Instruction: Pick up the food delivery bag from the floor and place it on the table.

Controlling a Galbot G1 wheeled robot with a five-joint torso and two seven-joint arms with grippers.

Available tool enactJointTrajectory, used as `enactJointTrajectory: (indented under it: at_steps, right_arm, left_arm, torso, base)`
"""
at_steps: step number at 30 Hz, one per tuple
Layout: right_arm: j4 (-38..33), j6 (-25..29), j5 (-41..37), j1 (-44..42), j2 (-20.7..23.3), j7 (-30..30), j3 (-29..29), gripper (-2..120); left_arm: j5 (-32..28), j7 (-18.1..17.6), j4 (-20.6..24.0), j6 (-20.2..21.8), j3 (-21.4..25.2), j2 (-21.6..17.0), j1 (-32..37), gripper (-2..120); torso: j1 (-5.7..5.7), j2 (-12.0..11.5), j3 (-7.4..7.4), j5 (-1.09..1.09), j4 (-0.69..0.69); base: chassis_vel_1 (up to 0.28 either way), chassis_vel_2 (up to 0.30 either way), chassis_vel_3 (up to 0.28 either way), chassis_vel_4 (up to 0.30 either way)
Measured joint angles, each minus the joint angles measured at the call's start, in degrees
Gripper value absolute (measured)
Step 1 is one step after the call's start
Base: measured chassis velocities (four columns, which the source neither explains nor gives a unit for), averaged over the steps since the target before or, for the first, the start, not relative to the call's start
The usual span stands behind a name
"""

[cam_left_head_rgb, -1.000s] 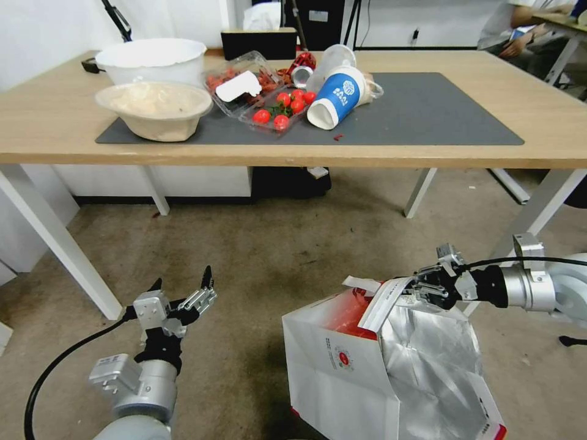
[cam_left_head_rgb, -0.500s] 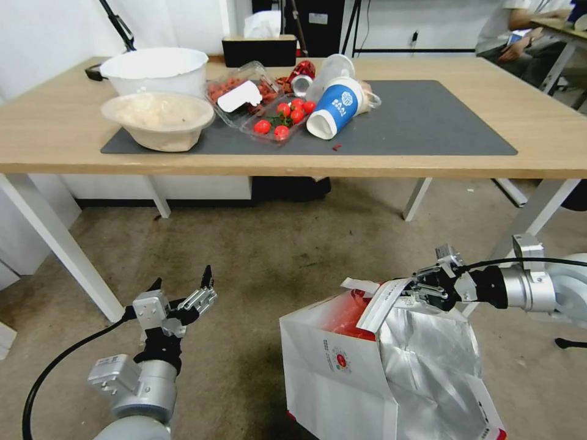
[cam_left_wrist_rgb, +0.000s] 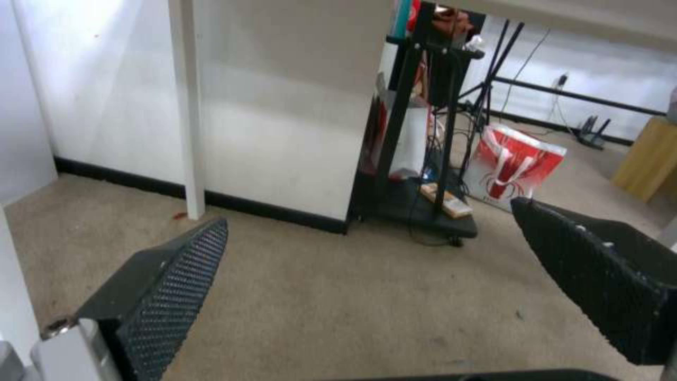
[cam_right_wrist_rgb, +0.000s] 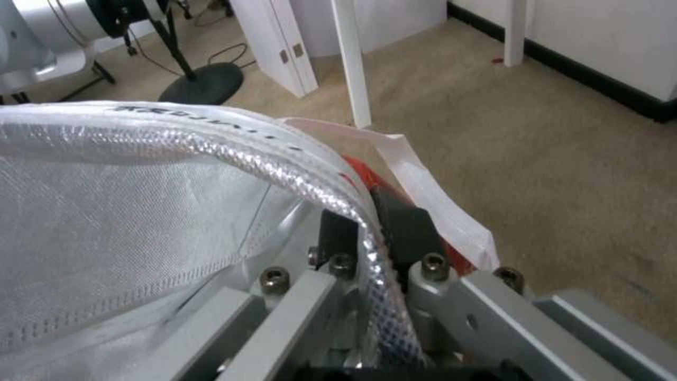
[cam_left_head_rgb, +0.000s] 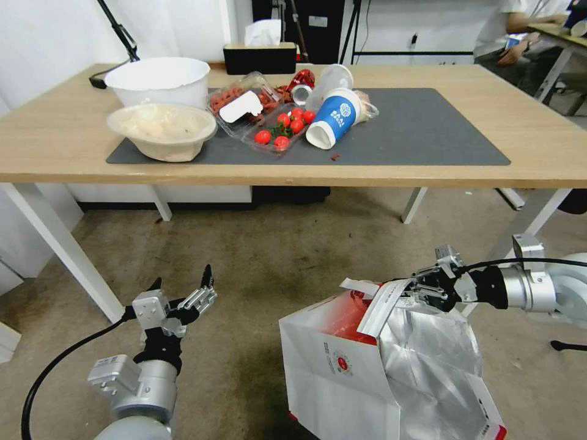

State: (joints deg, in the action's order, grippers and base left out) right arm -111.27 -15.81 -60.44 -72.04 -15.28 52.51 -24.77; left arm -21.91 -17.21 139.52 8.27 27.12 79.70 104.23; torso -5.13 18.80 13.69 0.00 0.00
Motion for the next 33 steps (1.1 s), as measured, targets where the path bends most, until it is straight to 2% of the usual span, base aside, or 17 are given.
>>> enactJointTrajectory:
  at_steps: [13,33]
  right_arm:
    - [-0.09,0.0,0.03,0.02,0.2,0.38,-0.03,0]
    - [-0.12,0.01,0.03,0.06,0.34,0.75,-0.08,0]
  left_arm:
    - [-0.07,0.02,0.07,0.09,-0.01,0.03,-0.02,100]
    - [-0.2,0.04,0.24,0.33,-0.02,0.01,0.05,100]
  torso:
    - [-1.19,3.58,2.39,0.0,0.0]
    - [-2.67,7.93,5.25,0.0,0.0]
  base:
    - [0.0,0.0,0.0,0.0]
    - [0.0,0.0,0.0,0.0]
